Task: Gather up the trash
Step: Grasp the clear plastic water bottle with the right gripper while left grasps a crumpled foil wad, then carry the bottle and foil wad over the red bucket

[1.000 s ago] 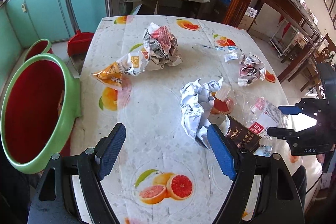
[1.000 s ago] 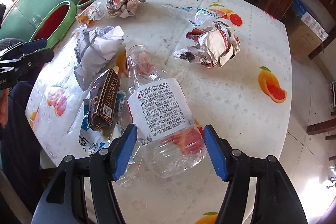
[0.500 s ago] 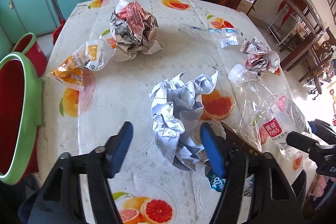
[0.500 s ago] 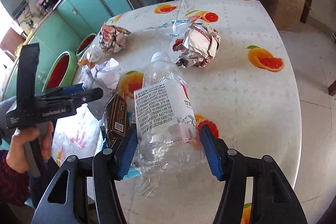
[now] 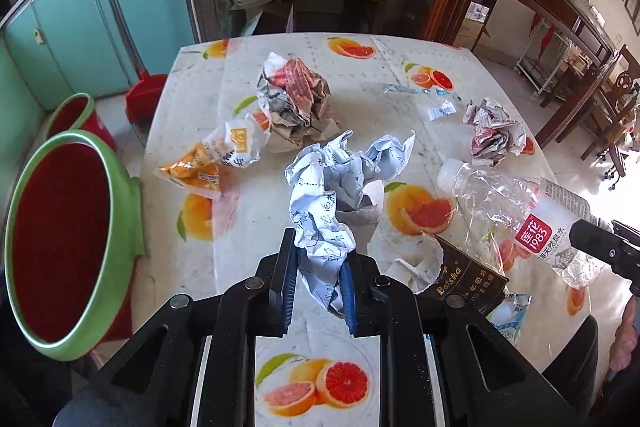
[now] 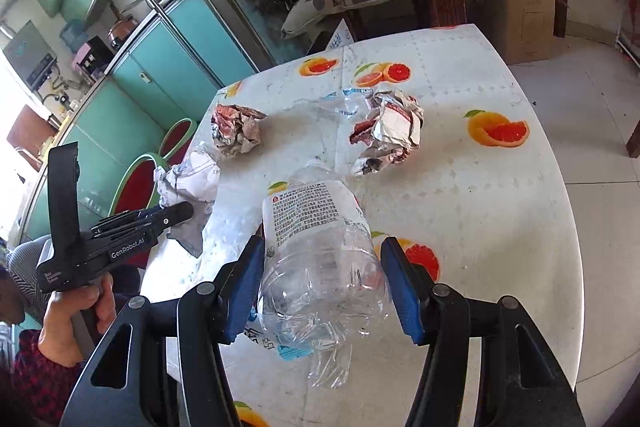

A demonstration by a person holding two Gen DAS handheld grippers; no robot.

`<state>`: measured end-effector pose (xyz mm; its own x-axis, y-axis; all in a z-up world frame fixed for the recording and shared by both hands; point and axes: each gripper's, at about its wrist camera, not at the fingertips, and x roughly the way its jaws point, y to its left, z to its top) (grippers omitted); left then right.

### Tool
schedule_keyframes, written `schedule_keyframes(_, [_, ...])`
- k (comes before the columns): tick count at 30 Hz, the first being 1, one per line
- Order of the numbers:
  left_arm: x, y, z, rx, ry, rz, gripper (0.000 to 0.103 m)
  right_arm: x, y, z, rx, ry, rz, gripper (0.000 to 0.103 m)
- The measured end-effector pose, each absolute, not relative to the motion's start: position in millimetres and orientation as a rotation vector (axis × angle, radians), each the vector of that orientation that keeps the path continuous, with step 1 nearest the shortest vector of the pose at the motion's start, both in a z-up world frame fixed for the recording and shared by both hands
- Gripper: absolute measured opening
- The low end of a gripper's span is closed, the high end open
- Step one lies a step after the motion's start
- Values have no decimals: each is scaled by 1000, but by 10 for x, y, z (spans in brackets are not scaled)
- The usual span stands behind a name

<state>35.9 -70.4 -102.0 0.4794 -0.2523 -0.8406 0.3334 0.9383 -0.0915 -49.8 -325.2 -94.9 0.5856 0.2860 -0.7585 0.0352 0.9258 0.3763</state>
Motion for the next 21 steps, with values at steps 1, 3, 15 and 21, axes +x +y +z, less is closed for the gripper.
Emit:
schedule_keyframes(1, [354, -670, -989, 84, 1001, -355, 19, -495, -3236, -912, 370, 930, 147, 58])
schedule_keyframes(3, [358, -609, -941, 77, 987, -349, 19, -486, -3222, -855, 361, 918, 145, 58])
schedule_keyframes(15, [375, -202, -777, 81, 936, -280, 19, -381, -2913, -387, 333, 830, 183, 58])
schedule_keyframes(21, [416, 84, -737, 49, 920, -232, 19, -223, -2523, -245, 311, 809, 255, 58])
